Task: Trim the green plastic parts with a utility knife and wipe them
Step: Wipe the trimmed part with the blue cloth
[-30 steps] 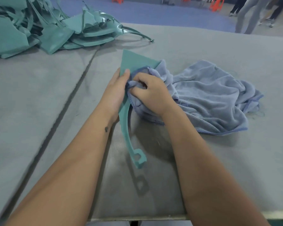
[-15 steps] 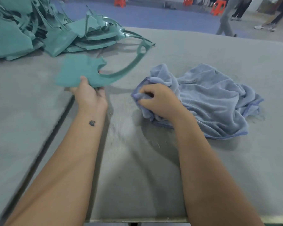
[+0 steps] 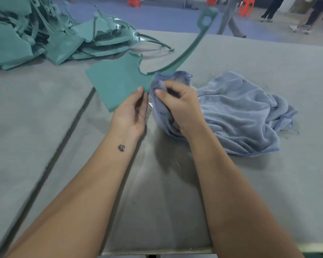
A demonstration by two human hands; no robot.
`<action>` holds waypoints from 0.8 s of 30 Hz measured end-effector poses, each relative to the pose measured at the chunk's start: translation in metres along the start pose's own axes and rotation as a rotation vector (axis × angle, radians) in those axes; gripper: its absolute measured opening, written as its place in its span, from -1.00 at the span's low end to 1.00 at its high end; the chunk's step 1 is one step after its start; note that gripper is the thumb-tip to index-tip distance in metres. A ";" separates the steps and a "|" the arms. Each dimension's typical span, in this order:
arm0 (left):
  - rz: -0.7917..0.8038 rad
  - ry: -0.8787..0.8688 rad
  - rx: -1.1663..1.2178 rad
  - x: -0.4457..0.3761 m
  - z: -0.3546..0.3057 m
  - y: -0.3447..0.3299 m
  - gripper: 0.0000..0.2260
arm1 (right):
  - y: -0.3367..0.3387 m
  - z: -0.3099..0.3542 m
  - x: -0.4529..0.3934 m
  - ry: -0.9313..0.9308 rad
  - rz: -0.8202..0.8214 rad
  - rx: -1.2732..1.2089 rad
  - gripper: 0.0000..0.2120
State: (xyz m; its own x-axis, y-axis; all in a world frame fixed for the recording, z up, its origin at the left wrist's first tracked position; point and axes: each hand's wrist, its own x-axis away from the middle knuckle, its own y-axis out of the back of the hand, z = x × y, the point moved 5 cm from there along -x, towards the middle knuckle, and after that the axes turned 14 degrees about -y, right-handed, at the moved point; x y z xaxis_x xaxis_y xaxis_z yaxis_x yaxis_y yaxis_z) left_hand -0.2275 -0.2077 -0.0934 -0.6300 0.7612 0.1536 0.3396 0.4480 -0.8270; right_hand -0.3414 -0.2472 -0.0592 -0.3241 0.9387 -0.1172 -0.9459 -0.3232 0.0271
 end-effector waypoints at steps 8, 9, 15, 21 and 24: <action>0.125 0.023 -0.093 0.007 0.012 -0.008 -0.94 | 0.001 -0.012 0.001 -0.095 -0.346 -0.343 -0.53; 0.137 0.033 -0.095 0.007 0.012 -0.008 -0.94 | 0.001 -0.013 -0.001 -0.129 -0.329 -0.436 -0.54; 0.109 -0.066 -0.234 0.013 0.012 -0.011 -0.93 | 0.007 -0.016 -0.007 -0.158 -0.347 -0.603 -0.70; 0.135 -0.180 -0.403 0.011 -0.001 -0.010 -0.88 | 0.021 -0.014 -0.008 -0.147 -0.411 -0.687 -0.72; 0.159 -0.146 -0.523 0.003 -0.012 -0.003 -0.91 | 0.038 -0.013 -0.010 -0.105 -0.471 -0.717 -0.72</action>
State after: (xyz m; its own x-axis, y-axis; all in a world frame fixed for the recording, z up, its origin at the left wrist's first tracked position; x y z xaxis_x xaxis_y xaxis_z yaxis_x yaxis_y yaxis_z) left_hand -0.2216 -0.2010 -0.0843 -0.6206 0.7820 -0.0582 0.7155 0.5342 -0.4502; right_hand -0.3745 -0.2702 -0.0702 0.0665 0.9887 0.1345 -0.7575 0.1378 -0.6381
